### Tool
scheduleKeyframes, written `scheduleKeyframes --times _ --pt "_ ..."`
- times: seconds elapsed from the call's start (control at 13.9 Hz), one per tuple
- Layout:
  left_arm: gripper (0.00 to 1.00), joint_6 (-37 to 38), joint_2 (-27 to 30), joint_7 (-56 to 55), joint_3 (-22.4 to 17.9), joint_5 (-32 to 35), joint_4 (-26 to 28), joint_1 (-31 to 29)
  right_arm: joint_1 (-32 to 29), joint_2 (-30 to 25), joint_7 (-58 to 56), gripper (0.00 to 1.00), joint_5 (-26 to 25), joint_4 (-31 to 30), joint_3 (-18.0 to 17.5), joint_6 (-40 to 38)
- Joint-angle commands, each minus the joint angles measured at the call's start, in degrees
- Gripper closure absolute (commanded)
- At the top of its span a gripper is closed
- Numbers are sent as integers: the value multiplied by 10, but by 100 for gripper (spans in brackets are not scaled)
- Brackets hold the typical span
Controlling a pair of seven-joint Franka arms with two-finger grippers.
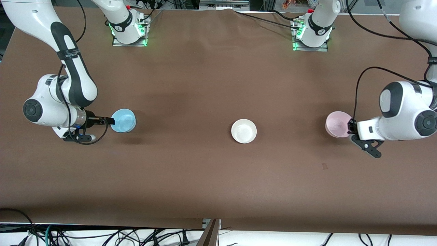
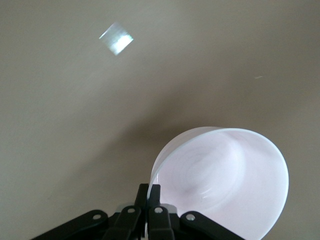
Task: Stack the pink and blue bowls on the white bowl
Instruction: 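Grasp the pink bowl with the left gripper while the right gripper reaches the blue bowl, then carry the pink bowl over the white bowl while the right gripper grasps the blue bowl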
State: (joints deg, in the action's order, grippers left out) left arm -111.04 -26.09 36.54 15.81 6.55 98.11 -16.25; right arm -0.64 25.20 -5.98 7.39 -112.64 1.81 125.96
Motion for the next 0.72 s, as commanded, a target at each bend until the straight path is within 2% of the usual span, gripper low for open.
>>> scheduleKeyframes --times 0.0,0.22,0.43,0.5,0.65 --pt "100 48 8 -12 31 -1 -27 -4 -3 -15 -9 1 13 -27 -1 23" --pt "100 93 7 -90 78 -1 -62 -1 -3 -12 -8 1 15 -43 -1 47" --pt "100 99 3 -208 138 -2 -68 10 -2 -8 -22 1 51 -51 -1 57" --pt "100 97 -4 -246 142 -2 -73 21 -2 -7 -24 1 53 -53 -1 66" --pt "100 97 -19 -299 143 -44 -96 59 -2 -2 -30 1 54 -63 -1 82"
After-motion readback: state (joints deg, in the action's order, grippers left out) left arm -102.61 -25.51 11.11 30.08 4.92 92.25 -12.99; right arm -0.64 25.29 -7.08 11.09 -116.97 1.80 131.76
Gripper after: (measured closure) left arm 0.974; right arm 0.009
